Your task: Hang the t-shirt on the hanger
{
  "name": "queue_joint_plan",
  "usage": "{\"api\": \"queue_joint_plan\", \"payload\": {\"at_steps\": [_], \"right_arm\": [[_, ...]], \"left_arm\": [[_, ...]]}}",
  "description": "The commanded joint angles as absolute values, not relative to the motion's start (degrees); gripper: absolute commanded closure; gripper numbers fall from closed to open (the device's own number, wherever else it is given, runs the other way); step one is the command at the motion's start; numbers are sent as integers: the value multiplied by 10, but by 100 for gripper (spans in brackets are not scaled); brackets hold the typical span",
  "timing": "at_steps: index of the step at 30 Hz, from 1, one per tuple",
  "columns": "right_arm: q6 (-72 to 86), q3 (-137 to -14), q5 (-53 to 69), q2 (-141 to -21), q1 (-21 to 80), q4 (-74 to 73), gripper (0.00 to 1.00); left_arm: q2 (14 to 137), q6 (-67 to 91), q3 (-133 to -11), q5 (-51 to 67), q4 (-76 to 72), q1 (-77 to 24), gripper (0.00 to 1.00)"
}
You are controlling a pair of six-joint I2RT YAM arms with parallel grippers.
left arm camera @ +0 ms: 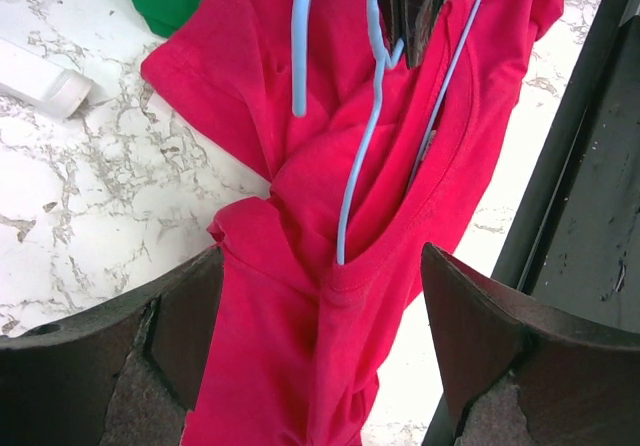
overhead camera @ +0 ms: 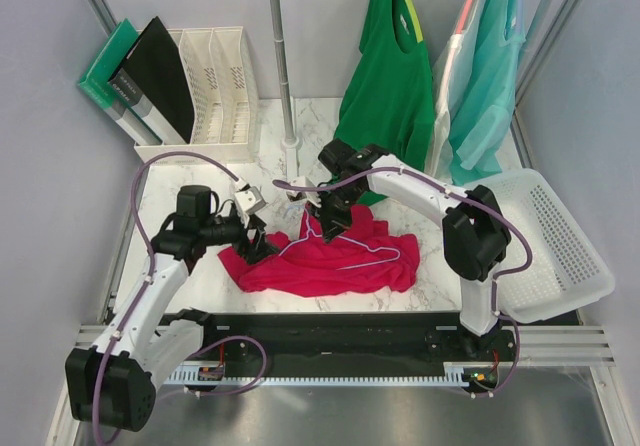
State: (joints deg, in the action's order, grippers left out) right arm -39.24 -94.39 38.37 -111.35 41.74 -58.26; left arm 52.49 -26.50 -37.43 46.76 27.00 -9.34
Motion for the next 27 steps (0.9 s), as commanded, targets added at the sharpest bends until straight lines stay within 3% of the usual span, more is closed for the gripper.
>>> {"api": "queue_joint_plan", "payload": {"at_steps": [1, 7, 11, 22, 27], "right_arm": [[-383, -927, 431, -1131, 426, -557, 100], [-380, -925, 446, -1140, 426, -544, 100], [-381, -921, 442, -1122, 425, -545, 100], [-373, -903, 449, -1078, 416, -535, 100], [-372, -904, 455, -1074, 413, -535, 100]], "left_arm": [[518, -280, -354, 497, 250, -87, 15], [514, -361, -330, 485, 273, -86, 20], [548, -459, -333, 463, 328, -85, 35], [606, -555, -341, 482, 380, -85, 38], [608, -569, -338, 491, 381, -85, 48]]}}
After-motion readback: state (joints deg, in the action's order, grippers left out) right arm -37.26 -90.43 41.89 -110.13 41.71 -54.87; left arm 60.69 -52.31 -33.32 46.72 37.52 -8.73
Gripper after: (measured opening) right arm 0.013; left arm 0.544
